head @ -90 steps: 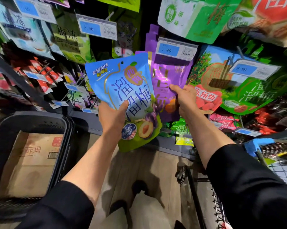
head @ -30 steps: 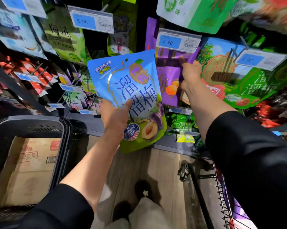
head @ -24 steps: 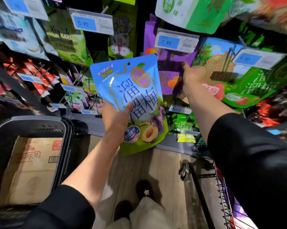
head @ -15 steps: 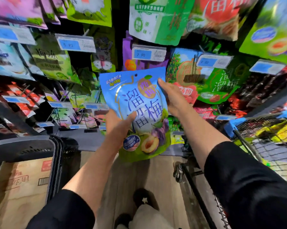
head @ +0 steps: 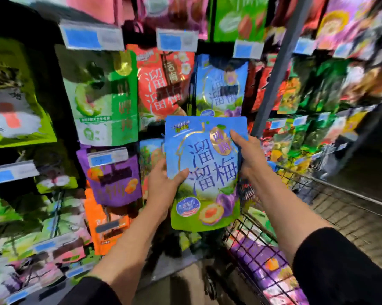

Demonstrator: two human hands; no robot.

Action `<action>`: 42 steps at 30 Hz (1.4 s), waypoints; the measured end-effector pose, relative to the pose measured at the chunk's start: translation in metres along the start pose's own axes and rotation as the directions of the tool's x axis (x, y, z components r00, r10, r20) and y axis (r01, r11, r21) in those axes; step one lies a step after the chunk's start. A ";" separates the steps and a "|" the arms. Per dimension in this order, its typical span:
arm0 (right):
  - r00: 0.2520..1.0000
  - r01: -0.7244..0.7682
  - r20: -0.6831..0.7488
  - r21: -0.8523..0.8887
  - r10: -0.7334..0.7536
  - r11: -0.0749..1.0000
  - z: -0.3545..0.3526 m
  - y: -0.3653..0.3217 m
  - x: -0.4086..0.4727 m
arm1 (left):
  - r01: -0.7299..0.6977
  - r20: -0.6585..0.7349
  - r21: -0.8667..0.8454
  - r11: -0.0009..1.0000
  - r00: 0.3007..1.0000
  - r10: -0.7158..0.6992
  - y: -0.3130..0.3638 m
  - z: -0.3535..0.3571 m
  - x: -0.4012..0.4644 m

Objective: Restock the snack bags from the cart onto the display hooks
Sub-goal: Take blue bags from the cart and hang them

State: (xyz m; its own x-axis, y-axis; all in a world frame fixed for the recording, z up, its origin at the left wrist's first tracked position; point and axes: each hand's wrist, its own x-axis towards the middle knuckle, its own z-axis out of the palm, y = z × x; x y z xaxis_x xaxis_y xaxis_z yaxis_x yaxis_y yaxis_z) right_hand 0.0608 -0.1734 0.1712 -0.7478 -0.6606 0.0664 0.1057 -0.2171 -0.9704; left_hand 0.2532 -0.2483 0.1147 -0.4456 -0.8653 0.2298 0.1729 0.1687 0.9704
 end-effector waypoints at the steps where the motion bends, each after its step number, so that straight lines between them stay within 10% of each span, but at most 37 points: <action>1: 0.999 0.024 -0.048 0.000 -0.024 1.000 -0.011 -0.010 0.006 | 0.003 0.019 -0.011 1.000 1.000 -0.002 0.006 0.011 0.009; 11: 0.947 0.230 -0.244 0.050 -0.211 0.972 -0.081 -0.088 0.091 | -0.275 0.192 0.155 0.949 0.951 0.244 0.055 0.095 0.115; 17: 0.944 0.254 -0.241 0.097 -0.225 0.962 -0.072 -0.099 0.162 | -0.640 0.326 0.515 0.570 0.762 0.560 0.118 0.127 0.184; 23: 0.967 0.186 -0.193 0.103 -0.164 0.977 -0.055 -0.093 0.211 | -0.723 0.537 0.641 0.257 0.662 0.523 0.139 0.144 0.227; 42: 0.965 0.254 -0.098 0.153 -0.241 0.955 -0.043 -0.085 0.233 | -0.787 0.701 0.617 -0.003 0.548 0.456 0.126 0.150 0.261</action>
State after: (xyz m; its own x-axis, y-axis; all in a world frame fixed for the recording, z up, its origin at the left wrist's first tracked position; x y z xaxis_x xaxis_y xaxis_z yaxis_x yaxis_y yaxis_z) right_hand -0.1500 -0.2779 0.2594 -0.8119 -0.5148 0.2754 0.0110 -0.4851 -0.8744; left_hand 0.0267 -0.3820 0.3082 -0.7815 -0.0666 0.6203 -0.1923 0.9716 -0.1380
